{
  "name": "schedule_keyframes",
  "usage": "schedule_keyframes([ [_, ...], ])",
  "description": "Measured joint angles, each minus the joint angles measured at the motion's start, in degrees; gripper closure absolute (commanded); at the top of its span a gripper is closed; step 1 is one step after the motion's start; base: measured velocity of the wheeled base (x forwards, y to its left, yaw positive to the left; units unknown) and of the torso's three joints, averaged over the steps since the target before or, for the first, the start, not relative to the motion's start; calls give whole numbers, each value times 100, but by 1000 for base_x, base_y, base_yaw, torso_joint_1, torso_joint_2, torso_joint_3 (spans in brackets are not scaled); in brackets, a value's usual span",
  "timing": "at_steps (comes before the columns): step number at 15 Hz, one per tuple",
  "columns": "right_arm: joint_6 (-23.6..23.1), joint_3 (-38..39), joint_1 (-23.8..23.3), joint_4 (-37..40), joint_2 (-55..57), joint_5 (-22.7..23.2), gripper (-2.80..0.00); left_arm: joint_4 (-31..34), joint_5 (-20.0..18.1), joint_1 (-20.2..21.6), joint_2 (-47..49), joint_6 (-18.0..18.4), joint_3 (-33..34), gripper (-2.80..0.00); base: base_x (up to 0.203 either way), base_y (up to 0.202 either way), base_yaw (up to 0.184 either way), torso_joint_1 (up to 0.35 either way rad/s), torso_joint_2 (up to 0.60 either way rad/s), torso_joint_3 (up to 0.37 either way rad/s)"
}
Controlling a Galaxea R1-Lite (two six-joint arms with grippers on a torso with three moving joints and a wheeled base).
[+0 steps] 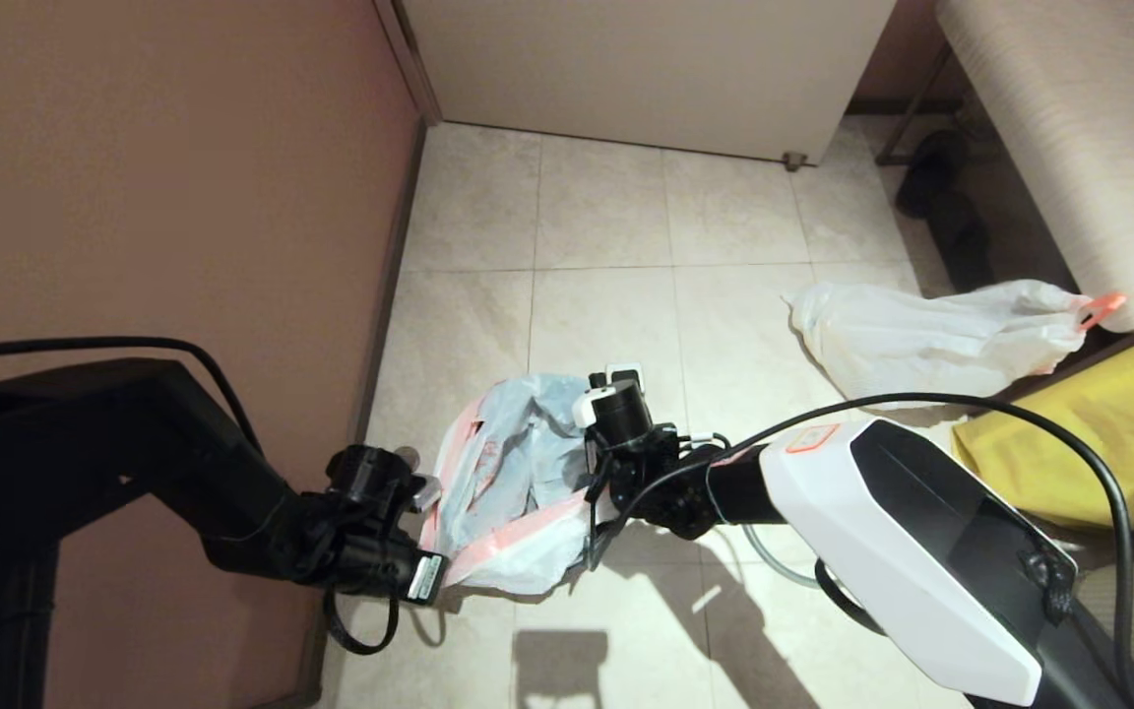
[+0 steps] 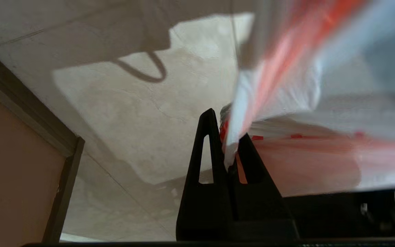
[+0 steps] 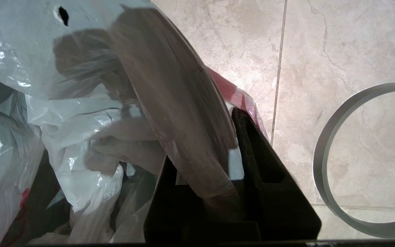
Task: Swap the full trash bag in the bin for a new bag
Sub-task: Put the new garbage bag on the trash can
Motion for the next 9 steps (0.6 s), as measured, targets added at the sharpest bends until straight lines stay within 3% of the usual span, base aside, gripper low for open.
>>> schedule_keyframes([
  [2,2,0,20,7,-16,-17,0,-192,99,-72,161,-656,-203,0,0,0,0,0,0,0],
  [5,10,21,101,30,-41,-20,0,-370,66,-188,368,-1155,-414,0,0,0,0,0,0,0],
  [9,20,45,301,60,-79,-16,0,-1248,-699,-290,288,-1354,-66,0,0,0,0,0,0,0],
])
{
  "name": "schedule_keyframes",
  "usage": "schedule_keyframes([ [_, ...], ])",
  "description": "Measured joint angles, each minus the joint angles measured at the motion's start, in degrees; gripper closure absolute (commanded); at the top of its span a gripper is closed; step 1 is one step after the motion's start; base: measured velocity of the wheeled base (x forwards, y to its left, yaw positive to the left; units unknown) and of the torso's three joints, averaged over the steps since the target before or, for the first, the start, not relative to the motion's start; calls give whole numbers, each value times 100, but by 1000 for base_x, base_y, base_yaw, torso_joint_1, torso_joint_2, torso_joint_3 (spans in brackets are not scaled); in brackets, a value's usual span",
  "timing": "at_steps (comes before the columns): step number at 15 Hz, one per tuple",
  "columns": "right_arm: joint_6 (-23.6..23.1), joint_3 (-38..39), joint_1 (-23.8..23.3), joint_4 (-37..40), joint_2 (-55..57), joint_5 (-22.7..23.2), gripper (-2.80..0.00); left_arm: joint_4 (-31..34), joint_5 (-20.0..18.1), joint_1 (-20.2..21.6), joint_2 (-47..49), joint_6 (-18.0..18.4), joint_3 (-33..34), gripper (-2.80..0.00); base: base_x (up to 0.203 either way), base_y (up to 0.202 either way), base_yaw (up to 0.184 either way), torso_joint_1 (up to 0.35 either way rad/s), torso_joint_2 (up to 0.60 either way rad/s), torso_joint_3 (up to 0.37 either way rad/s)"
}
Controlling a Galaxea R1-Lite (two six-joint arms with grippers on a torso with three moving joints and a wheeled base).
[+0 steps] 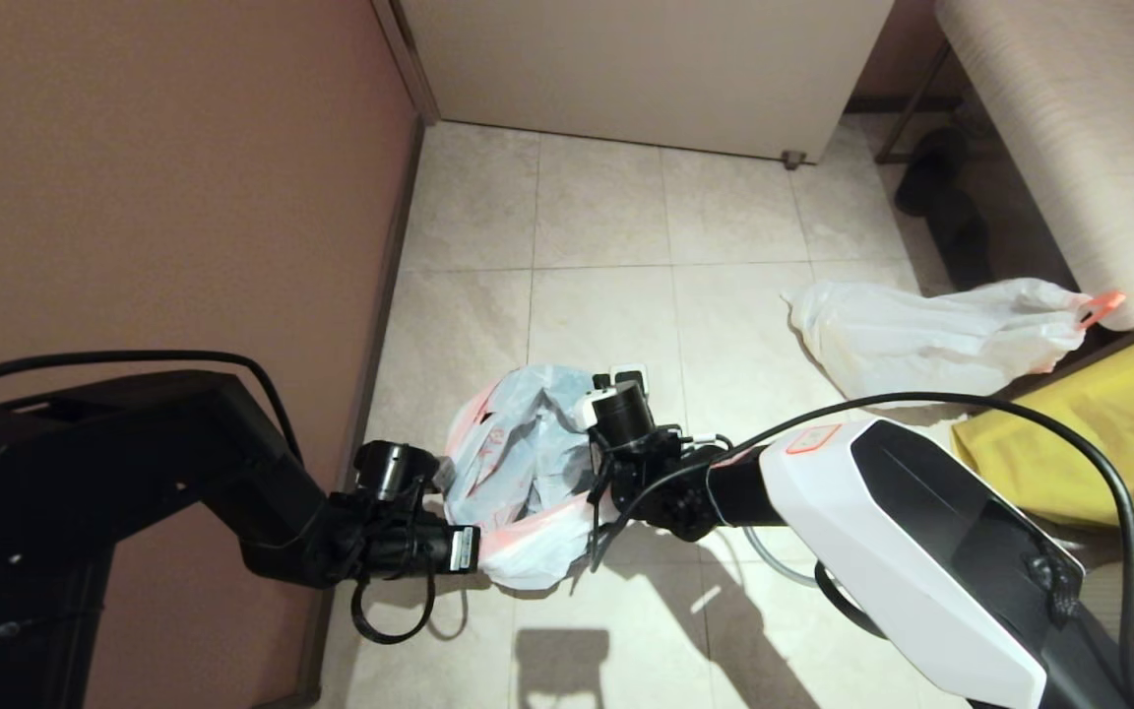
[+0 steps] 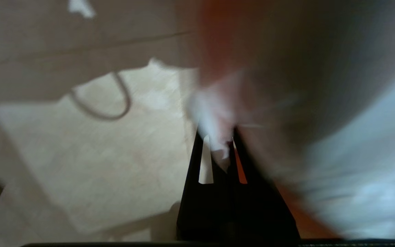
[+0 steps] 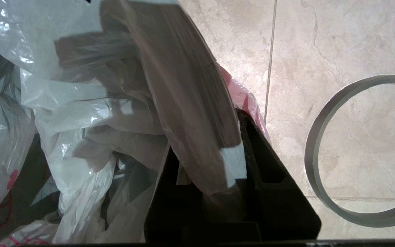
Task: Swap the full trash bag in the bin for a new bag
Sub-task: Put the new garbage bag on the trash can
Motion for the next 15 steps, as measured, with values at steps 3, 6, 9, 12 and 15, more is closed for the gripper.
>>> schedule_keyframes([
  [3,5,0,87,34,-31,21,0,-215,-137,101,-117,-36,139,-280,0,0,0,0,0,0],
  [6,0,-4,106,157,-80,27,0,-612,-1114,428,-516,51,569,-280,0,0,0,0,0,0],
  [9,-7,7,159,304,-149,19,0,-698,-2386,944,-989,531,894,-280,0,0,0,0,0,0],
  [12,-15,18,244,377,-156,16,0,-649,-2749,1177,-1346,676,1035,-280,0,0,0,0,0,0],
  [15,-20,18,286,375,-134,-63,0,-641,-2796,1196,-1577,681,1083,-280,0,0,0,0,0,0],
])
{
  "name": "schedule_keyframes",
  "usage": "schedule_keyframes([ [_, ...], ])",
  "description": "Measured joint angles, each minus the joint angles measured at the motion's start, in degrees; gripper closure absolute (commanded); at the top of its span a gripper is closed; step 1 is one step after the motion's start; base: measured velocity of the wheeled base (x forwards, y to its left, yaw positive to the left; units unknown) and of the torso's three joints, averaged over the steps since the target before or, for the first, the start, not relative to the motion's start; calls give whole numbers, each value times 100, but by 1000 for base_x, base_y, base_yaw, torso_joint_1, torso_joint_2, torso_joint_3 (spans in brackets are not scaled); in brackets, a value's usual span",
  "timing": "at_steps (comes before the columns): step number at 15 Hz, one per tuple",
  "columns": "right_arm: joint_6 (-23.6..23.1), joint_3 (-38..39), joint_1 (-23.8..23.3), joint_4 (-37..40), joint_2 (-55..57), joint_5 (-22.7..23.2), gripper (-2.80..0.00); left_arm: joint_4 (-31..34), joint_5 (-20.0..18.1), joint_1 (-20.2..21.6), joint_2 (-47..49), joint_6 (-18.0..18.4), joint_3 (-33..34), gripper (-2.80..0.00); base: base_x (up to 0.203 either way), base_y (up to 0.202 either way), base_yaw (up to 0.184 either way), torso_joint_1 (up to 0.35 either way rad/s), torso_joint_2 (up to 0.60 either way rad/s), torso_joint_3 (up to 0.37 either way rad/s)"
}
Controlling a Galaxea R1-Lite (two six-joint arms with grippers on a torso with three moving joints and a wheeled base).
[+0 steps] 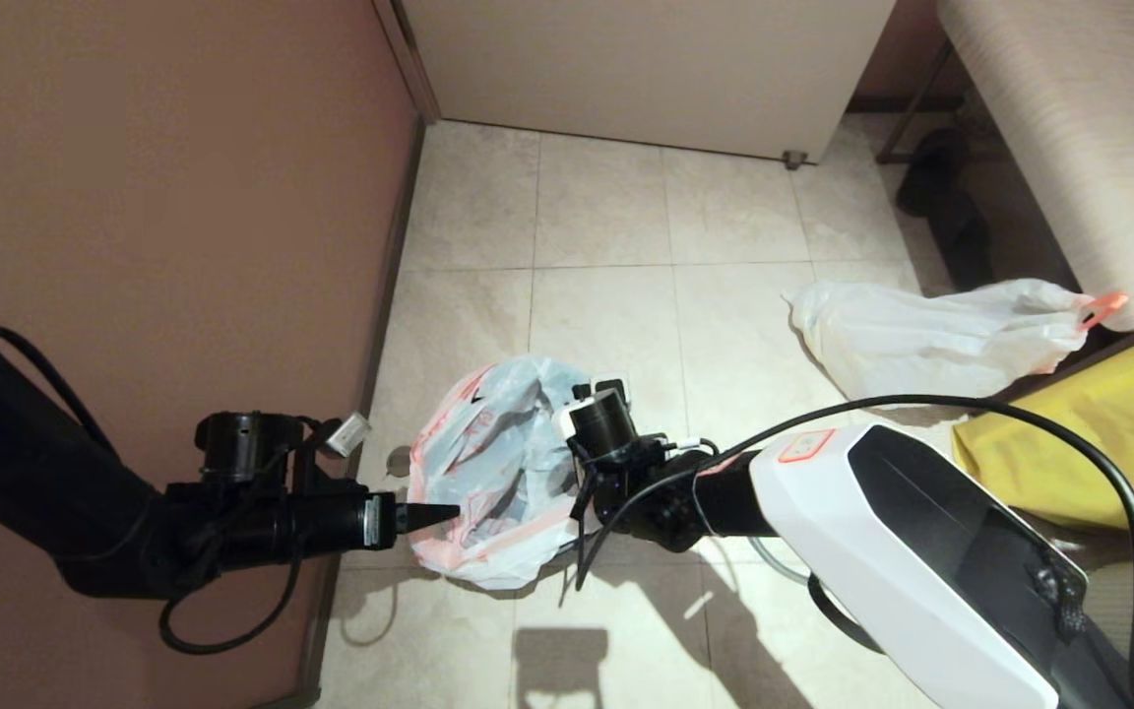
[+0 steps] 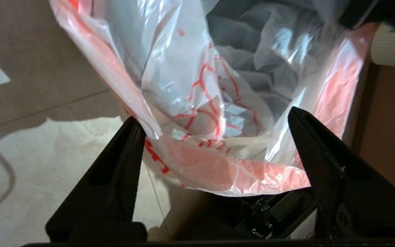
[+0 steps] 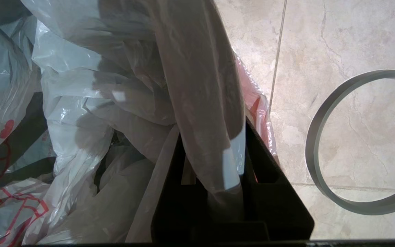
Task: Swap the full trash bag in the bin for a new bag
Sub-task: Put the new garbage bag on the trash can
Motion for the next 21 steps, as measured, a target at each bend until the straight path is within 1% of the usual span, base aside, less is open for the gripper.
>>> schedule_keyframes([
  [1,0,0,-2,0,11,-6,0,-3,-54,0,-71,6,30,0,0,0,0,0,0,0],
  [2,0,6,-13,0,20,-8,0,-1,-150,4,-148,35,79,0,0,0,0,0,0,0],
  [3,2,15,-20,-5,33,-7,0,6,-258,20,-219,144,138,0,0,0,0,0,0,0],
  [4,1,17,-35,-10,52,-5,0,53,-296,44,-282,319,199,0,0,0,0,0,0,0],
  [5,3,20,-60,-13,69,-4,0,174,-356,100,-360,581,276,0,0,0,0,0,0,0],
  [7,2,4,-135,-27,115,0,0,602,-597,306,-520,1308,364,0,0,0,0,0,0,0],
  [9,0,-7,-212,-39,157,2,0,1417,-774,535,-642,2155,253,0,0,0,0,0,0,0],
  [10,0,-7,-234,-46,163,1,0,1818,-809,640,-684,2448,134,0,0,0,0,0,0,0],
  [11,0,-7,-239,-46,163,0,0,2048,-844,707,-726,2538,67,0,0,0,0,0,0,0],
  [13,-1,-11,-223,-46,171,0,0,2126,-891,819,-822,2582,18,0,0,0,0,0,0,0],
  [14,0,-10,-204,-46,177,-1,0,2156,-1008,907,-873,2667,32,0,0,0,0,0,0,0],
  [15,0,-11,-197,-46,188,-7,0,2286,-1082,969,-900,2853,34,0,0,0,0,0,0,0],
  [16,0,-11,-195,-46,199,-9,0,2439,-1128,967,-901,2958,-21,0,0,0,0,0,0,0],
  [17,0,-11,-193,-46,205,-9,0,2567,-1191,910,-912,2889,-84,0,0,0,0,0,0,0],
  [18,0,-11,-187,-44,205,-9,0,2602,-1310,786,-961,2644,-124,0,0,0,0,0,0,0],
  [19,0,-11,-187,-41,204,-9,0,2542,-1442,599,-1028,2222,-145,0,0,0,0,0,0,0],
  [20,-4,-13,-187,-40,204,-9,0,2349,-1505,413,-1074,1776,-147,0,0,0,0,0,0,0],
  [21,-4,-13,-184,-39,201,-7,0,1970,-1481,230,-1082,1259,-115,0,0,0,0,0,0,0],
])
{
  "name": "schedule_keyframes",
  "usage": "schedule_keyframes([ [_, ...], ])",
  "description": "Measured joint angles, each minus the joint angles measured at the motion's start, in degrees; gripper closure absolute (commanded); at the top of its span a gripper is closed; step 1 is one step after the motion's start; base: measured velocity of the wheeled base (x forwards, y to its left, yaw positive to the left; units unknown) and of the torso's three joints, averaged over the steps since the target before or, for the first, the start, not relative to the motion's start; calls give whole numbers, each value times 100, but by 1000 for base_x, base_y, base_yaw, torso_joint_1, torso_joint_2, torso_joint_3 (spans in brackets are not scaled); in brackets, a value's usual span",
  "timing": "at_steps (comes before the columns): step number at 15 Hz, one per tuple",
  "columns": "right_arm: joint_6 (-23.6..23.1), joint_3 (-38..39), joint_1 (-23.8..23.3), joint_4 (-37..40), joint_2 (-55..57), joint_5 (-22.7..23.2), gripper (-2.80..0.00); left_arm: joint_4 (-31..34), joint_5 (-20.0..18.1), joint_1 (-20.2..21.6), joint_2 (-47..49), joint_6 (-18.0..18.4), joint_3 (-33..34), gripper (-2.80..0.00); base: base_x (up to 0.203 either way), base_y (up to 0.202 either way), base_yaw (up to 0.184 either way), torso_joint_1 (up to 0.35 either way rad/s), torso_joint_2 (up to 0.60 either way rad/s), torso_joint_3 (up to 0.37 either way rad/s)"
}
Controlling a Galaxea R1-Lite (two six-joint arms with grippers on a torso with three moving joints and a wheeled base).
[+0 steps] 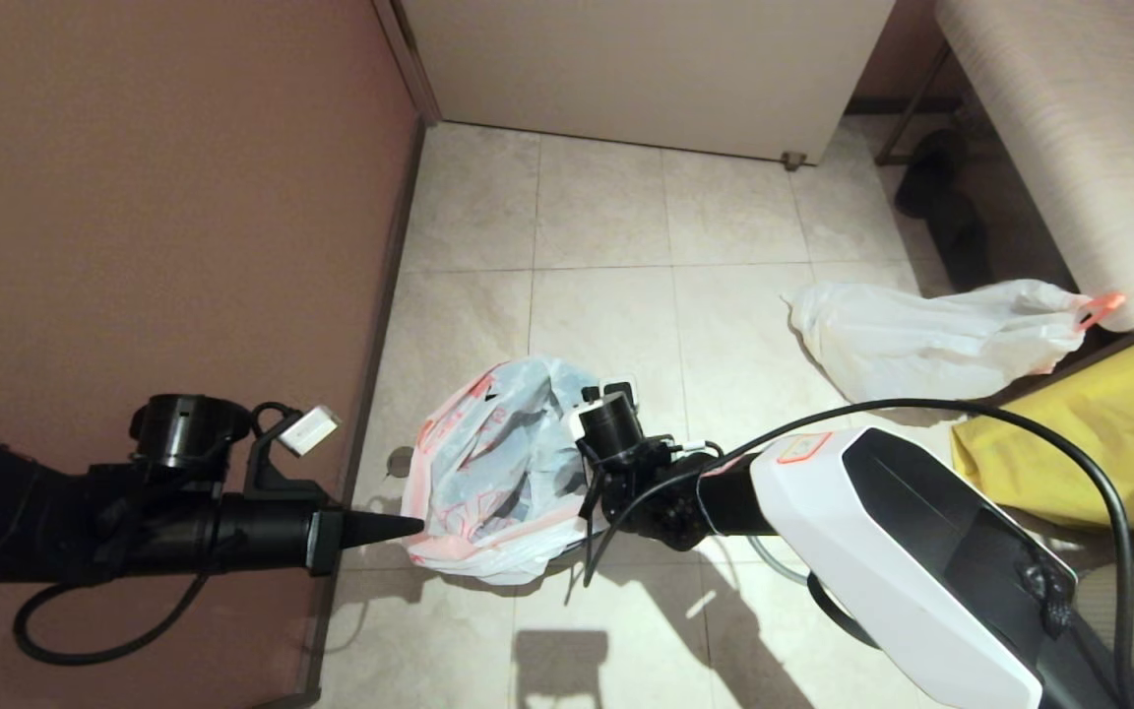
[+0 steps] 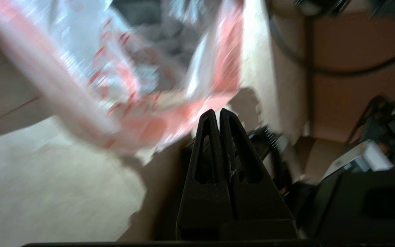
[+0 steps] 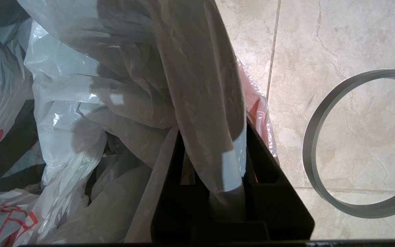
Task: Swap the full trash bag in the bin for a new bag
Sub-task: Put the new garbage bag on the trash can
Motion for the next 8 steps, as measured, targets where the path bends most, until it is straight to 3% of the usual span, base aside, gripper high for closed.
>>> schedule_keyframes([
  [2,4,29,3,0,-7,1,0,-893,388,-271,146,-918,75,0,0,0,0,0,0,0],
  [4,14,121,30,-18,-16,4,0,-1827,1235,-635,467,-1734,103,0,0,0,0,0,0,0],
  [6,67,192,59,-27,-13,1,0,-2125,1671,-858,704,-1956,111,0,0,0,0,0,0,0],
  [8,152,236,66,-22,-7,-1,0,-1875,1704,-963,828,-1819,111,0,0,0,0,0,0,0],
])
